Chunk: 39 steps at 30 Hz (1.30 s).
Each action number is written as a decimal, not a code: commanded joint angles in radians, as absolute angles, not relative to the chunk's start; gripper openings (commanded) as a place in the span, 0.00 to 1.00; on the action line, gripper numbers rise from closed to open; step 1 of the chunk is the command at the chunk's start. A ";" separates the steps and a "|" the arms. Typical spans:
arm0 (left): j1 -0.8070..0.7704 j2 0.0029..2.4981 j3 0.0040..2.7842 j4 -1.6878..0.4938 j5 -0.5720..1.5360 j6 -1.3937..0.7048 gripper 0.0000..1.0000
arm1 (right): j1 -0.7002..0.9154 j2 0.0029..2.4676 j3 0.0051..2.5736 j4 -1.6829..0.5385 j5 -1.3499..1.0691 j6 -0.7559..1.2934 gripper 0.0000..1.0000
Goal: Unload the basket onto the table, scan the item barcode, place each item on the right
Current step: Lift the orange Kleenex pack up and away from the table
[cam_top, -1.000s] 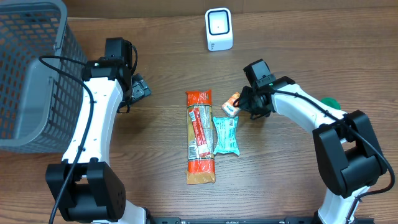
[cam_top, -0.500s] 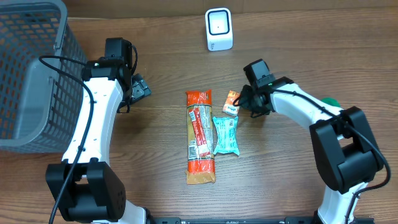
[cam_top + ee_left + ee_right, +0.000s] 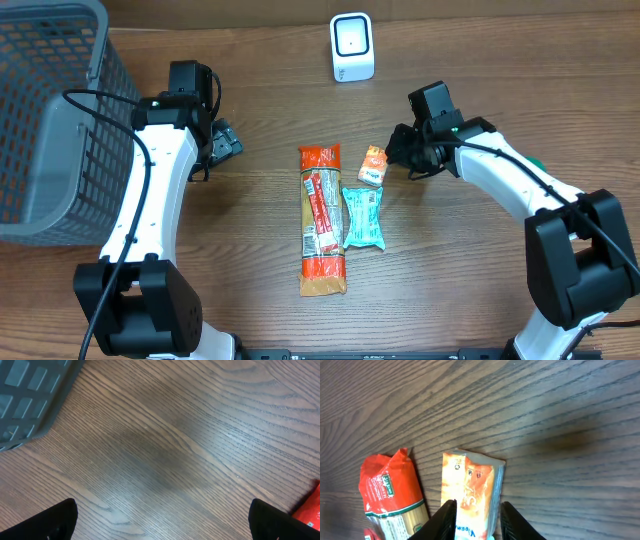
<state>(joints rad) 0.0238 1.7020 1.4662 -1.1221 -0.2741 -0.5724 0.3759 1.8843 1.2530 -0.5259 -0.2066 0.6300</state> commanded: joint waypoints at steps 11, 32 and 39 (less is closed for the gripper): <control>0.019 1.683 1.481 -1.121 -0.288 -0.561 1.00 | 0.395 1.867 1.108 -0.344 -0.249 0.627 0.31; 0.019 1.683 1.481 -1.121 -0.288 -0.561 1.00 | 0.414 1.887 1.105 -0.316 -0.234 0.624 0.31; 0.019 1.683 1.481 -1.122 -0.288 -0.561 1.00 | 0.414 1.926 1.105 -0.307 -0.234 0.624 0.30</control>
